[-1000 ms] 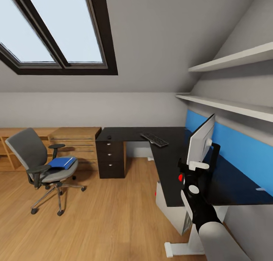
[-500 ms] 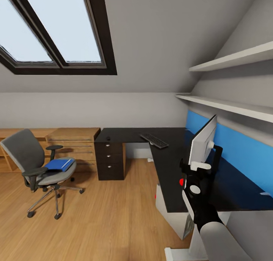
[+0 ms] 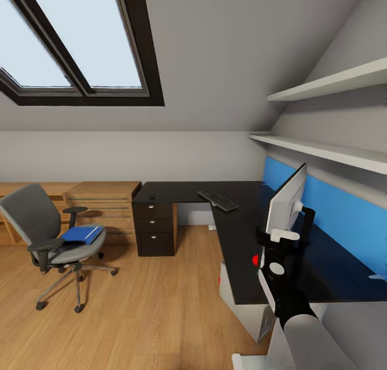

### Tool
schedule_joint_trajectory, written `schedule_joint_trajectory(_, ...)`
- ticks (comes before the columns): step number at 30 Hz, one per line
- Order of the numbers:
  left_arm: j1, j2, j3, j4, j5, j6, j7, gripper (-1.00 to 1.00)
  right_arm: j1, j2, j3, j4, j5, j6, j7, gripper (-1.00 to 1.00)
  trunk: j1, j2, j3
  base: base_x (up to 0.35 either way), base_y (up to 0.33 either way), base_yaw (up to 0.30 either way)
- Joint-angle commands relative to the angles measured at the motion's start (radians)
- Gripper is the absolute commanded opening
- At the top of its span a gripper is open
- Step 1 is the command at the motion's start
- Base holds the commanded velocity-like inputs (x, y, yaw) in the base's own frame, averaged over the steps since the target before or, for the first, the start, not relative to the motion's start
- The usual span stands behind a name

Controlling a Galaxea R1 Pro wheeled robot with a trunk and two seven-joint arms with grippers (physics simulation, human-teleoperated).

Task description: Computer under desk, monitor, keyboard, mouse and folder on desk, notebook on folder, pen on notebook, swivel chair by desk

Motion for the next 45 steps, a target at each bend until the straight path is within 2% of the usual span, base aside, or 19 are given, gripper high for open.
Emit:
schedule_joint_trajectory(1, 0.0, 0.0, -0.002, -0.002, 0.009, -0.002, 0.003, 1.0, -0.001, 0.001, -0.003, 0.001, 0.01, -0.001, -0.003, 1.0, 0.0, -0.001, -0.001, 0.002, -0.223, 0.0)
schedule_joint_trajectory(34, 0.0, 0.0, -0.001, -0.001, 0.01, -0.004, 0.002, 1.0, -0.001, 0.001, -0.003, 0.024, 0.01, -0.001, -0.01, 1.0, 0.0, -0.001, -0.001, -0.023, -0.11, 0.0)
schedule_joint_trajectory(45, 0.0, 0.0, 0.001, -0.002, 0.01, -0.039, 0.002, 1.0, 0.0, 0.001, -0.003, 0.025, 0.011, -0.001, -0.01, 1.0, 0.0, -0.001, -0.001, -0.035, -0.108, 0.0)
